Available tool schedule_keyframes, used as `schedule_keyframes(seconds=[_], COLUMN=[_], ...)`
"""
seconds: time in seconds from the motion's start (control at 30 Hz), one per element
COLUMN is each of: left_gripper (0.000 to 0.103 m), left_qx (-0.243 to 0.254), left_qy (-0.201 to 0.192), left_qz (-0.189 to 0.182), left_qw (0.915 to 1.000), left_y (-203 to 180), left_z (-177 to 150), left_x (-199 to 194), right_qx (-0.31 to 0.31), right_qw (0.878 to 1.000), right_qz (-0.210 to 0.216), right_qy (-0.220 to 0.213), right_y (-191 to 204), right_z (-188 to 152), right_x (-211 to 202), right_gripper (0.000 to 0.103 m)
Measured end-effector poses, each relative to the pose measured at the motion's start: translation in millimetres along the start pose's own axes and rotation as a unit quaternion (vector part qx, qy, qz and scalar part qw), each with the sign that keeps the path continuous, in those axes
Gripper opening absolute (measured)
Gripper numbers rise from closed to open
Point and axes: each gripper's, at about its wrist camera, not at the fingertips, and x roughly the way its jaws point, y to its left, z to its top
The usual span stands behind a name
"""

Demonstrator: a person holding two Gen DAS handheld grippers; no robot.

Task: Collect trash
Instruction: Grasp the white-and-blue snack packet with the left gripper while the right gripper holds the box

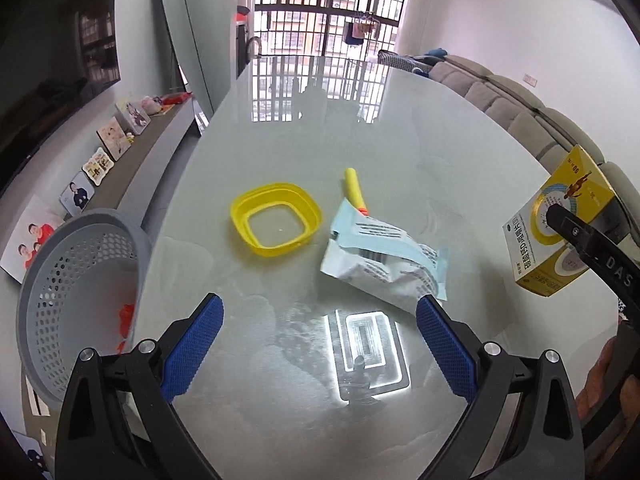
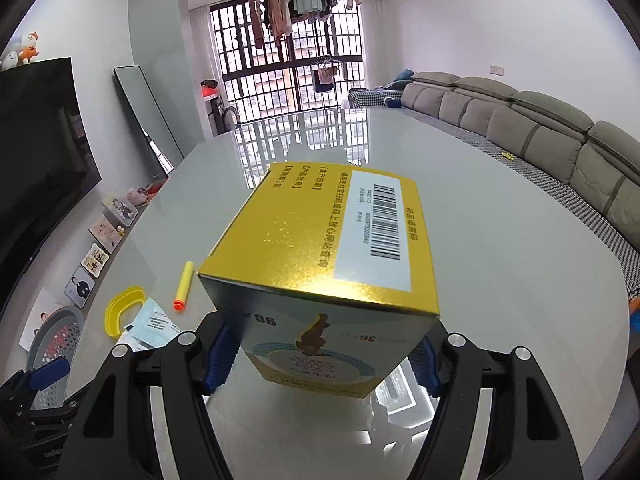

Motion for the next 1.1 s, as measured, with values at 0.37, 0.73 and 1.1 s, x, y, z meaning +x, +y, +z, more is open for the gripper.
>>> schedule_keyframes(seconds=[0.37,0.73,1.1], left_gripper=[0.095,0.095,0.095], left_qx=[0.012,0.02,0.001], left_qy=[0.043,0.059,0.043], left_qz=[0.023,0.076,0.117], left_qw=[0.9987,0.9952,0.9922], left_y=[-47.5,-45.1,-18.7], left_z=[-2.2,-3.8,-11.0], left_x=[39.8,49.8,32.0], right_qx=[0.042,0.054,0.049], right_qw=[0.999,0.997,0.996], right_qz=[0.026,0.06,0.078], right_qy=[-0.011,-0.01,-0.009], right_y=[-45.7,-51.3,-43.1], right_z=[-4.1,-2.0,-4.6], right_x=[-19.6,-16.8,-20.9], right_gripper=[0.068,0.068,0.068])
